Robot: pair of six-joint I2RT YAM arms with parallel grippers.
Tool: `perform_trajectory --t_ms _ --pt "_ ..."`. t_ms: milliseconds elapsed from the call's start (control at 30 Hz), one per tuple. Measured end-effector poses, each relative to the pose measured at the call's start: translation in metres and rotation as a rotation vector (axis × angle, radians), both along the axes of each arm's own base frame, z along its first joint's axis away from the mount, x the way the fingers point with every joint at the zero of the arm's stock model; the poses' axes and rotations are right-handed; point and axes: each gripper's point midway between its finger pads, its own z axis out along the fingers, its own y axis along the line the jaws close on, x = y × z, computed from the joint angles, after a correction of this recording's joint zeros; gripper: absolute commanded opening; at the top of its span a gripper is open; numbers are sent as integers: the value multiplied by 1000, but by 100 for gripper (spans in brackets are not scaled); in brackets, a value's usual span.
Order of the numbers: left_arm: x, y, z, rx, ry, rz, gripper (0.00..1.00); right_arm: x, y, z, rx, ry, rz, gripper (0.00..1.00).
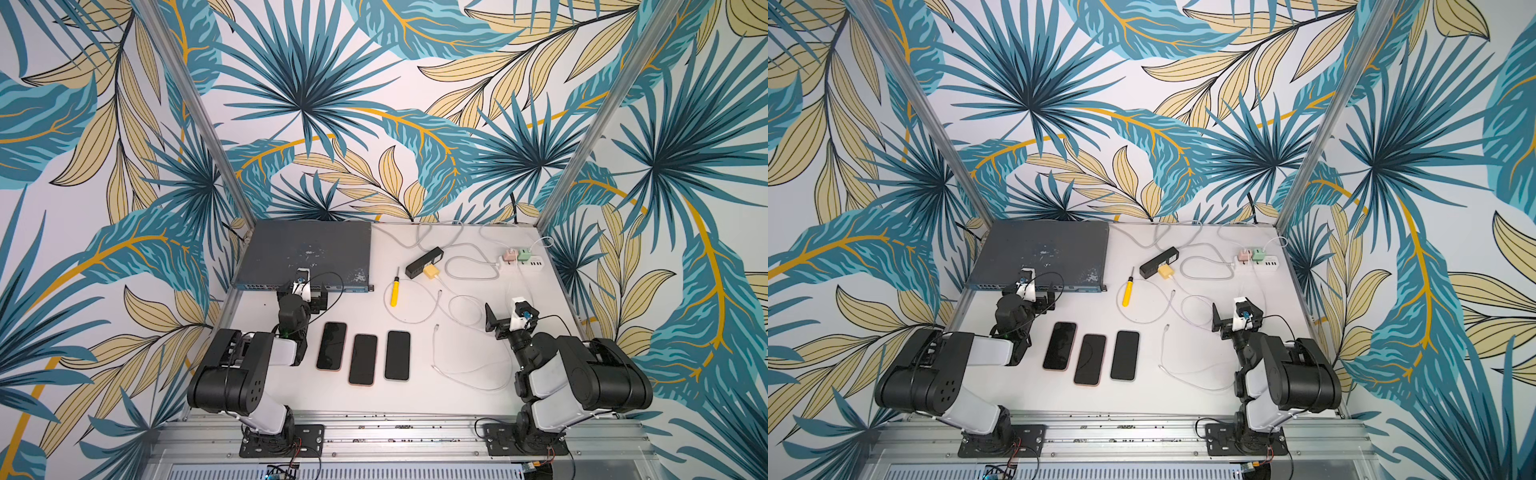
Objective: Unplug the charging cable from the phone
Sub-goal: Reset both arms
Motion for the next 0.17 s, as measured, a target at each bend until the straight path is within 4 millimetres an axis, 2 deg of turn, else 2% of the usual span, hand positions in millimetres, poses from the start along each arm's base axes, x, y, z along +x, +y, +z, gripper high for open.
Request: perform_trajectory --t_ms 167 --pt "0 1 0 2 0 7 100 0 0 -1 0 1 0 100"
